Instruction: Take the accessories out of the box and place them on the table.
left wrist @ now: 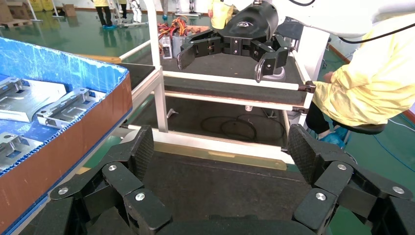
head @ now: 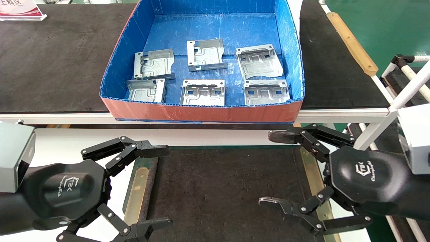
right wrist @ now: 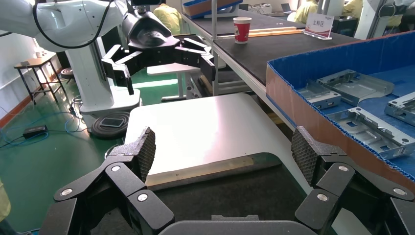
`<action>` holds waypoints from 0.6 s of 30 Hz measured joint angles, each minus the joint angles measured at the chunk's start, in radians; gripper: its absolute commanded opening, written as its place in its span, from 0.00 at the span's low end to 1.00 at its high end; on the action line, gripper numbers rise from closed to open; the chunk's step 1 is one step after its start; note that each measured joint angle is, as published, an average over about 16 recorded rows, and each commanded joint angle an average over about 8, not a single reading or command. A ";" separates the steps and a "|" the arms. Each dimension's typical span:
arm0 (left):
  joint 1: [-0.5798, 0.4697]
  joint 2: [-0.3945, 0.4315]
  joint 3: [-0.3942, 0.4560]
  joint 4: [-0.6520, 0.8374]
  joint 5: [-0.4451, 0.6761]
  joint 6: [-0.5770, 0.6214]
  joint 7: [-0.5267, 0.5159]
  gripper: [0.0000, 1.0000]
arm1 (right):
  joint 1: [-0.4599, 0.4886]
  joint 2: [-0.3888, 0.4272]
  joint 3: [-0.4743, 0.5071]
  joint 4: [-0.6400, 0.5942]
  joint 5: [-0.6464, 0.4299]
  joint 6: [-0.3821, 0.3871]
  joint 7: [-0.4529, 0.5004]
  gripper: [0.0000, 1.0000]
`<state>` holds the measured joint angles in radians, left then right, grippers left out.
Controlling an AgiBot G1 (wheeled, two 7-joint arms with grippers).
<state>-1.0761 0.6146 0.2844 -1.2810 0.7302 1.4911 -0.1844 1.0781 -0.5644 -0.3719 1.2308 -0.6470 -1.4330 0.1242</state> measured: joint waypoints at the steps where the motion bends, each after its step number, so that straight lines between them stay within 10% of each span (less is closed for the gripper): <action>1: 0.000 0.000 0.000 0.000 0.000 0.000 0.000 1.00 | 0.000 0.000 0.000 0.000 0.000 0.000 0.000 1.00; 18: 0.000 0.000 0.000 0.000 0.000 0.000 0.000 1.00 | 0.000 0.000 0.000 0.000 0.000 0.000 0.000 1.00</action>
<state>-1.0761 0.6146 0.2844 -1.2810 0.7302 1.4911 -0.1844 1.0781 -0.5644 -0.3719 1.2307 -0.6470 -1.4331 0.1242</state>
